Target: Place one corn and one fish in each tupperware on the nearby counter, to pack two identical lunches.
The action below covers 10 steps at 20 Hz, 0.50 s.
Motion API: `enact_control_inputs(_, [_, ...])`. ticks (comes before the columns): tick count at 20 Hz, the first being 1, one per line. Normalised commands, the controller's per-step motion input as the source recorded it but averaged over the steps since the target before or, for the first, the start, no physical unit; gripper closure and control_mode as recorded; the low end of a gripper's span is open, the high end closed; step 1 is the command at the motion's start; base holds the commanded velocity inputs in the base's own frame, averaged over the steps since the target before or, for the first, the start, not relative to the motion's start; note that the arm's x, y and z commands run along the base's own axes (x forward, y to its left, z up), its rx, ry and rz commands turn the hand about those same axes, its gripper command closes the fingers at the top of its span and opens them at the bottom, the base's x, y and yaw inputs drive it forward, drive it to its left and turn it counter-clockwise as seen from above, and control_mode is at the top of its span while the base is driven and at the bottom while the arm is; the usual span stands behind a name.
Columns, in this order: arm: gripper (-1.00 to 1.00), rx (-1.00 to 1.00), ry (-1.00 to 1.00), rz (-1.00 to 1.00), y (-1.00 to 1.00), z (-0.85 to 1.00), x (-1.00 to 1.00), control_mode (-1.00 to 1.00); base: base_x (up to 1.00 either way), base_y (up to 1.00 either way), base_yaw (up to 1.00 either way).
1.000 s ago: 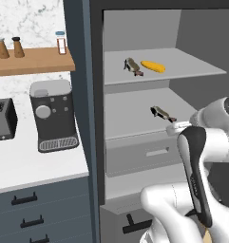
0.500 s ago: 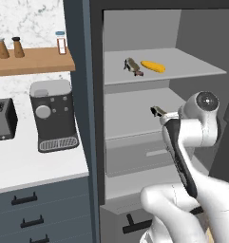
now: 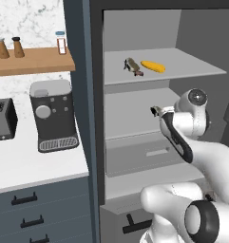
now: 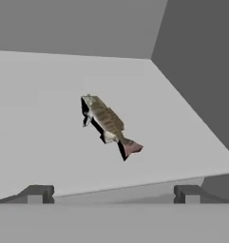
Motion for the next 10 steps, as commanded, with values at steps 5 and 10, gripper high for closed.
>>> enact_control_inputs(5, [-1.00,0.00,0.11,0.01,-0.23,-0.08,0.71,-1.00,0.00,0.00,0.00])
enact_control_inputs(10, [-1.00,0.00,0.26,0.04,-0.23,-0.27,0.54,-1.00,0.00,0.00,0.00])
